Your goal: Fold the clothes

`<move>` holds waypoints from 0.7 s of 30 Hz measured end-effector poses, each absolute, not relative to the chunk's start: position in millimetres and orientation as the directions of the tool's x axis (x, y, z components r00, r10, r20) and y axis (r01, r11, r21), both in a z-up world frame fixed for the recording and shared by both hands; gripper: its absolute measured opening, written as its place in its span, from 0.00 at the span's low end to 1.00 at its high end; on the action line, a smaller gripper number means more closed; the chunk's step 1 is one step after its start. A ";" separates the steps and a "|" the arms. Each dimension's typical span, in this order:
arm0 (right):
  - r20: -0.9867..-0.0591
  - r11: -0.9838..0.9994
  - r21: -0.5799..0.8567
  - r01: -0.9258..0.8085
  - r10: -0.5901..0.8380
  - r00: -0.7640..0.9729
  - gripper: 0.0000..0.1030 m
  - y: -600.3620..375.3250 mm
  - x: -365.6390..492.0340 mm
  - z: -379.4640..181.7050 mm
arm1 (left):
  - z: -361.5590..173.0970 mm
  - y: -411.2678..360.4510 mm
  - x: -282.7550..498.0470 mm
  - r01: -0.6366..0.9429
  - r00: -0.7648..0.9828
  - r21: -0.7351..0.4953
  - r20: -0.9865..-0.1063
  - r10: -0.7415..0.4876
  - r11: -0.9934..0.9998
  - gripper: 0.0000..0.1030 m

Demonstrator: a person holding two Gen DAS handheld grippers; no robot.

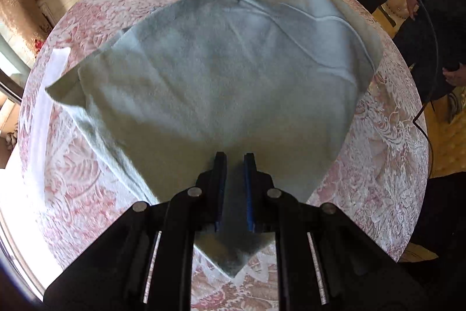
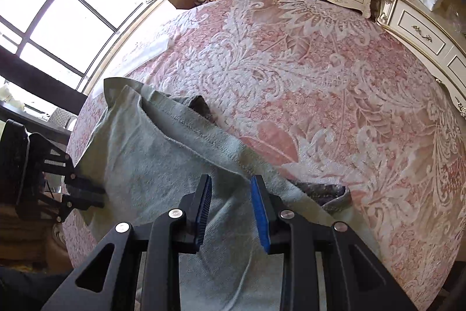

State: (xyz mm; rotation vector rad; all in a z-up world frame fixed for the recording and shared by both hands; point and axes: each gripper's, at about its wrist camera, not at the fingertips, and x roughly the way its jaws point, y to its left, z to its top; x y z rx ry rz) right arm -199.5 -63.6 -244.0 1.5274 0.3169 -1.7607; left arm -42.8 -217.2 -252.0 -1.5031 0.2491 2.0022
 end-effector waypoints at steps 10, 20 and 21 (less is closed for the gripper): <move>-0.843 -0.733 0.354 0.581 -0.519 -0.141 0.30 -5.0 -159.7 -188.3 | -173.8 -214.1 -53.4 -0.474 -0.432 -0.256 -0.766 0.476 -0.843 0.41; -0.876 -0.784 0.274 0.557 -0.442 -0.193 0.31 36.6 -59.1 -224.4 | -239.5 -227.0 -116.1 -0.299 -0.445 -0.147 -0.853 0.274 -0.943 0.46; -0.888 -0.799 0.253 0.546 -0.415 -0.196 0.31 40.7 -59.6 -232.8 | -247.2 -233.9 -111.8 -0.284 -0.441 -0.116 -0.866 0.237 -0.952 0.46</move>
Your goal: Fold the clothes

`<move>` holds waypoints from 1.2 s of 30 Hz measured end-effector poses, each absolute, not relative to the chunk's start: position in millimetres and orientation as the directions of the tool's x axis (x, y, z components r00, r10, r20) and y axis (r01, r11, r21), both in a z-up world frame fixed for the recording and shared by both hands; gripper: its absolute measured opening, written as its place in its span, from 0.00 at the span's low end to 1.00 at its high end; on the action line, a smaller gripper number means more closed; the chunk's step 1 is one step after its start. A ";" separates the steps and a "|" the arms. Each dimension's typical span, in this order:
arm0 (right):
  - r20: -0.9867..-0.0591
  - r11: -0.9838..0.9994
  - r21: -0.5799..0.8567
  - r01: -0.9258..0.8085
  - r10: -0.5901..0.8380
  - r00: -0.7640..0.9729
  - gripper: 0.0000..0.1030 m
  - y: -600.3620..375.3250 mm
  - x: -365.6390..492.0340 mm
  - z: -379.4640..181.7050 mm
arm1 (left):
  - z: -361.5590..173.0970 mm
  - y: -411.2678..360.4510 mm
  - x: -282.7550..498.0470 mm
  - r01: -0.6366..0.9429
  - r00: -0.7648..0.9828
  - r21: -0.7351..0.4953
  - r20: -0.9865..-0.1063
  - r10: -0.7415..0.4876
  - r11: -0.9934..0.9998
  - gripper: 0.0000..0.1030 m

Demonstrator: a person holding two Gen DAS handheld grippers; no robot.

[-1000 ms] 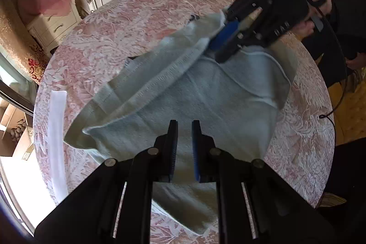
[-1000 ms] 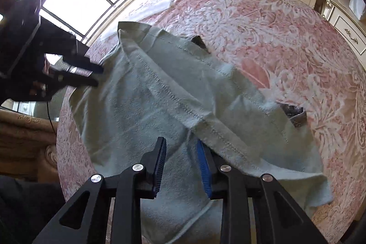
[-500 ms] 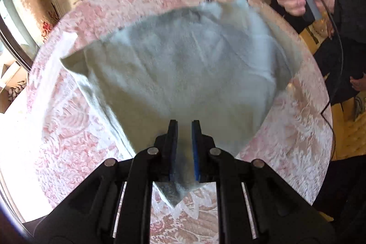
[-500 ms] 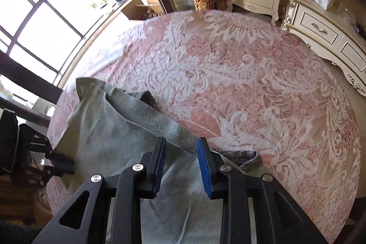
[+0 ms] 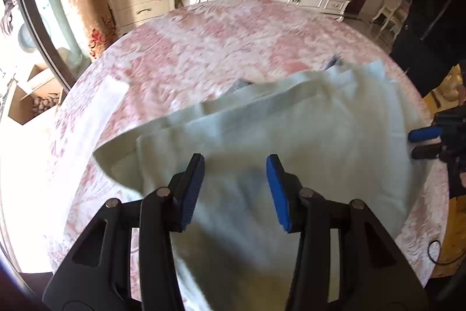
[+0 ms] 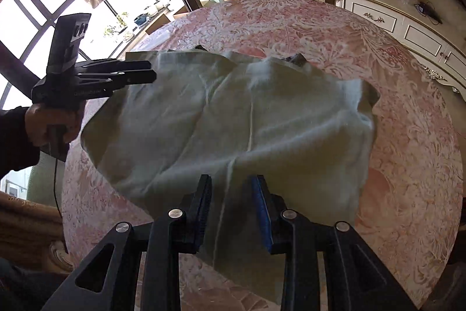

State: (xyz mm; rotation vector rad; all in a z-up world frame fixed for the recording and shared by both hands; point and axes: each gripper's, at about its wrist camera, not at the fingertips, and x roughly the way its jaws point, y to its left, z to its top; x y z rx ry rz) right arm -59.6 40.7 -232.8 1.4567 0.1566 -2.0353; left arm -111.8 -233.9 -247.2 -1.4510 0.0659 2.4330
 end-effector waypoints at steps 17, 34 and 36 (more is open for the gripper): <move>-0.870 -0.874 0.359 0.327 -0.440 -0.221 0.39 96.4 -79.5 -233.6 | -222.3 -291.6 -41.6 -0.020 -0.510 -0.446 -0.765 0.393 -0.895 0.59; -0.788 -0.789 0.596 0.149 -0.610 -0.078 0.93 160.3 -123.8 -246.3 | -257.6 -346.8 -56.5 0.125 -0.314 -0.723 -0.679 0.664 -0.680 0.95; -0.780 -0.772 0.609 0.180 -0.625 -0.041 0.91 156.5 -129.6 -256.2 | -257.2 -344.7 -55.5 0.119 -0.295 -0.722 -0.681 0.670 -0.682 0.95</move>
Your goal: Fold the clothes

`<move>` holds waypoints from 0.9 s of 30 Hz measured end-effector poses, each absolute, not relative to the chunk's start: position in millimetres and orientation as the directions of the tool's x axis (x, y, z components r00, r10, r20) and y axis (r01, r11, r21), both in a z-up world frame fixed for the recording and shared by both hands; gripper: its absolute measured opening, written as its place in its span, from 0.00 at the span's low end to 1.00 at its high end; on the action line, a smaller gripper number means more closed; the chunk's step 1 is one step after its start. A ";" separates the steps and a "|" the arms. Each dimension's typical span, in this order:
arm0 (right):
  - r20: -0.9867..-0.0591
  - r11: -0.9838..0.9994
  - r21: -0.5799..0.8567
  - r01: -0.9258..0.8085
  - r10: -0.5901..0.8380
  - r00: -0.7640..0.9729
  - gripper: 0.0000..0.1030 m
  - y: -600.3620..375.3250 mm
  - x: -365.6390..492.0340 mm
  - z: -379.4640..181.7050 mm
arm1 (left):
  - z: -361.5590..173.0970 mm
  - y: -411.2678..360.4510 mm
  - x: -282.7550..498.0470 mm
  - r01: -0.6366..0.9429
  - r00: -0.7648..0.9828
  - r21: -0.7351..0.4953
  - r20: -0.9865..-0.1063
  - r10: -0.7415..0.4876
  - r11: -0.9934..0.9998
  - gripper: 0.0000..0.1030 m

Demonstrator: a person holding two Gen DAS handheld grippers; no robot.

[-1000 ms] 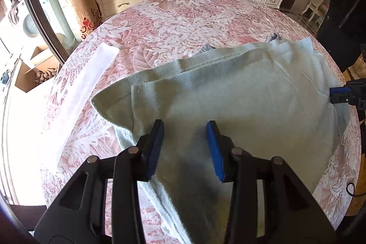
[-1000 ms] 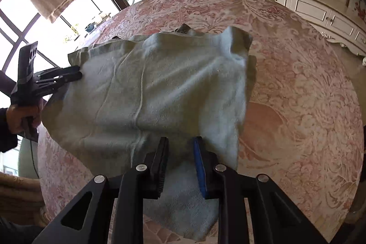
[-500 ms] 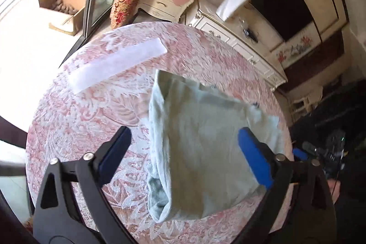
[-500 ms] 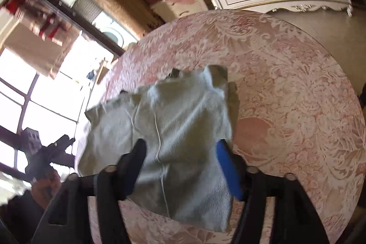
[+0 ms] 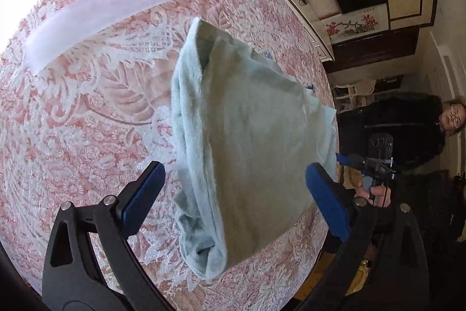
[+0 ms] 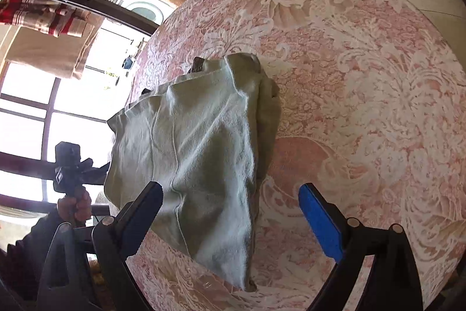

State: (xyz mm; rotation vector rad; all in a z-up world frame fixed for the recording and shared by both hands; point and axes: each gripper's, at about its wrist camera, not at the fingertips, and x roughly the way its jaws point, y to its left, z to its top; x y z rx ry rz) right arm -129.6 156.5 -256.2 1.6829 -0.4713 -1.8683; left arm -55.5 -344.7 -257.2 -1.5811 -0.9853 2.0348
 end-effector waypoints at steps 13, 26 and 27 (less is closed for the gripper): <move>-0.731 -0.702 0.668 0.247 -0.681 0.045 0.66 137.6 -144.6 -272.4 | -251.2 -350.4 -46.5 0.107 -0.263 -0.721 -0.684 0.680 -0.685 0.95; -0.797 -0.781 0.582 0.226 -0.603 -0.035 0.07 134.6 -130.6 -272.0 | -251.3 -357.0 -39.8 0.107 -0.246 -0.749 -0.657 0.712 -0.654 0.95; -0.787 -0.772 0.594 0.227 -0.616 -0.036 0.07 135.1 -130.2 -270.4 | -251.5 -355.7 -41.1 0.102 -0.238 -0.757 -0.649 0.723 -0.646 0.95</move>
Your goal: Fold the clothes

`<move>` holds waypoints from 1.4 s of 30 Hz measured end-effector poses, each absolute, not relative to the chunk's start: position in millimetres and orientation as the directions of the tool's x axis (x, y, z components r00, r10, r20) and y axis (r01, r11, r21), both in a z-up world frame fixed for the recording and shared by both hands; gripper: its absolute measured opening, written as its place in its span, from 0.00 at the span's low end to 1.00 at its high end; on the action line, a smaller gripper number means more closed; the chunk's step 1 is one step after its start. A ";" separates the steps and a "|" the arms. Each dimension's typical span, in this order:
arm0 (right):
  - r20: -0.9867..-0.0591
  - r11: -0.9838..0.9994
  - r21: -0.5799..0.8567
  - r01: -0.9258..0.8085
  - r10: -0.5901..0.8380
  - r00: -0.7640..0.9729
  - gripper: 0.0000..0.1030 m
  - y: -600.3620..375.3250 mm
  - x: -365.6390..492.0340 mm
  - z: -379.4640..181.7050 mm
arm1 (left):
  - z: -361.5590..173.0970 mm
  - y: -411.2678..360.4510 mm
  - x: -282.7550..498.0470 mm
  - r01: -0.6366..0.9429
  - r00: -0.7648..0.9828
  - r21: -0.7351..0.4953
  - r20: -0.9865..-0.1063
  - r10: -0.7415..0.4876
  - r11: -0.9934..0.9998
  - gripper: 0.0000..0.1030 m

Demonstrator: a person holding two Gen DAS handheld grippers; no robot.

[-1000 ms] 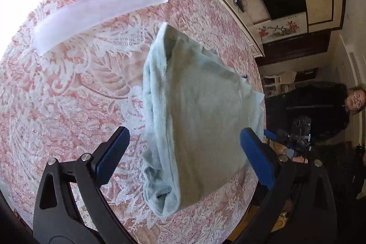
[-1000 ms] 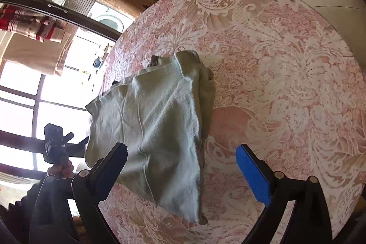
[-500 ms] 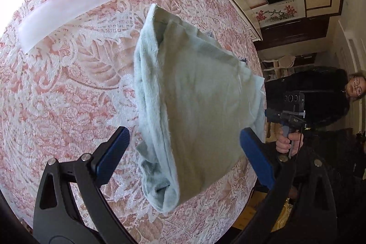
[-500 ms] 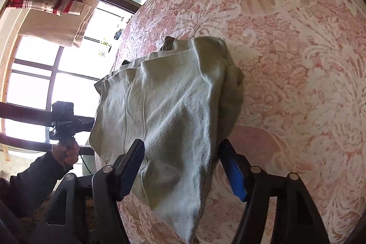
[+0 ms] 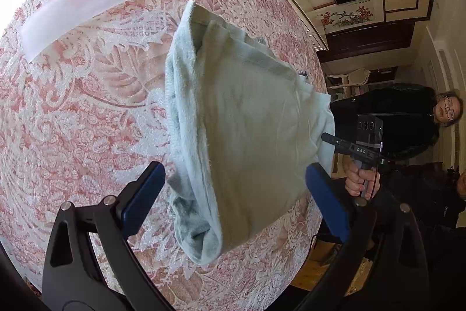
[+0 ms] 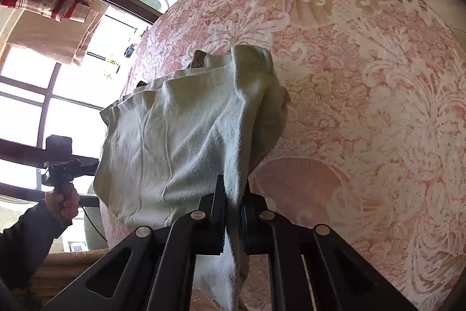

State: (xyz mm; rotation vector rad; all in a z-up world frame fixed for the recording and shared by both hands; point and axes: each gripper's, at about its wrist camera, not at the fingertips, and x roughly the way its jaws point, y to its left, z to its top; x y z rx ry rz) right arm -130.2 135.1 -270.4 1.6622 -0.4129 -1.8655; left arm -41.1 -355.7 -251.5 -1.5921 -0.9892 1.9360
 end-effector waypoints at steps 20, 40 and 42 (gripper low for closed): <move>-0.770 -0.758 0.626 0.181 -0.638 -0.011 0.07 143.0 -136.1 -269.2 | -262.0 -342.8 -72.0 0.074 -0.182 -0.778 -0.626 0.758 -0.624 0.93; -0.776 -0.762 0.620 0.184 -0.630 0.006 0.07 135.1 -134.9 -265.6 | -247.5 -330.9 -62.3 0.029 -0.221 -0.594 -0.788 0.574 -0.804 0.08; -0.782 -0.768 0.618 0.168 -0.623 0.024 0.06 134.7 -137.3 -271.8 | -246.1 -329.3 -63.6 0.028 -0.226 -0.593 -0.788 0.573 -0.804 0.08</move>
